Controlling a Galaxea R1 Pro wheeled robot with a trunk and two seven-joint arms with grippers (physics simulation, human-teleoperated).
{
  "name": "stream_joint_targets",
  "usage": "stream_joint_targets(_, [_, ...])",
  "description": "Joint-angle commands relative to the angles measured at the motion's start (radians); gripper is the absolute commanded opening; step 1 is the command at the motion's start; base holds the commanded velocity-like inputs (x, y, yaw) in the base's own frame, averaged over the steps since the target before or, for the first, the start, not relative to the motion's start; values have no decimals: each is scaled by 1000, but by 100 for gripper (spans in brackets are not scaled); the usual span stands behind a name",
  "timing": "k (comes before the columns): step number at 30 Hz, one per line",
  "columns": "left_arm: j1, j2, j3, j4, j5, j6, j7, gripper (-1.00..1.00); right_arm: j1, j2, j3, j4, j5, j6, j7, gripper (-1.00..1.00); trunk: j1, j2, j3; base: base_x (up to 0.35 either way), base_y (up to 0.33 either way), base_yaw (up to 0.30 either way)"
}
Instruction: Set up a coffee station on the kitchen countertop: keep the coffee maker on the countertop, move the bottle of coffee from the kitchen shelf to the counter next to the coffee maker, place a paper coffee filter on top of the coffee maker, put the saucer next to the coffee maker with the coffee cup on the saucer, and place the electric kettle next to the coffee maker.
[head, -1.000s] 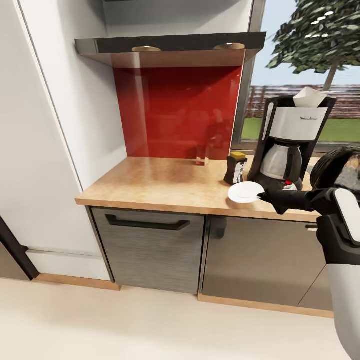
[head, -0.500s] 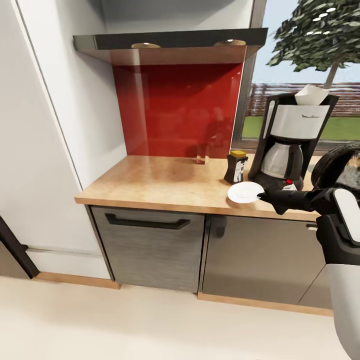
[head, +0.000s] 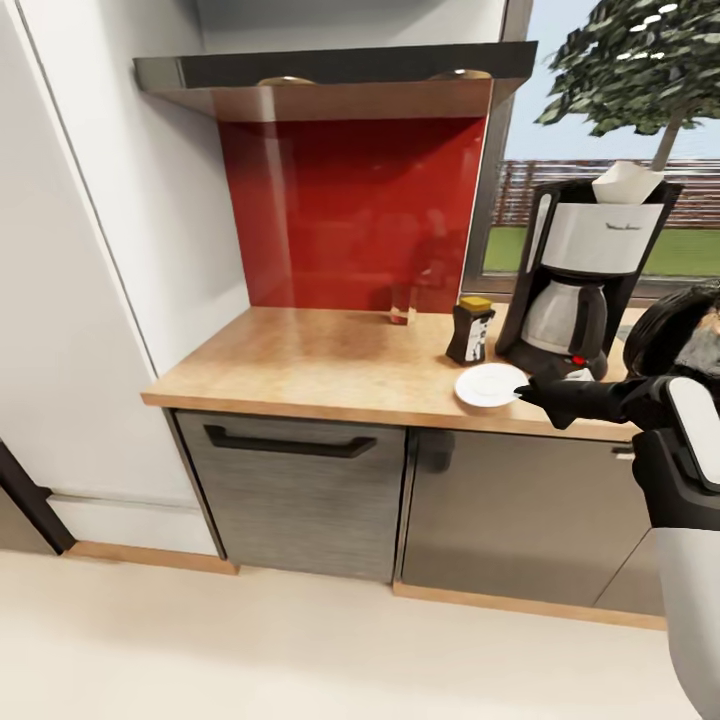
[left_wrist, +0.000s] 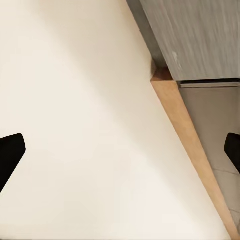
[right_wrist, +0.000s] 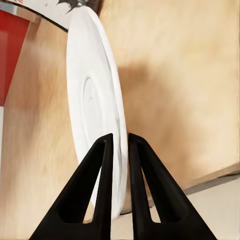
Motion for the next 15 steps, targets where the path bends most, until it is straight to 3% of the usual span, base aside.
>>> stream_joint_targets(1, [-1,1,-7,0,11,7,-3,100,-1,0,-1,-1,-10,2,-8,-100,0,0,-1,78,-123,0])
stream_joint_targets(15, [-1,0,-6,0,11,6,-3,100,-1,1,-1,-1,-10,2,-8,-100,0,0,-1,13,-66,0])
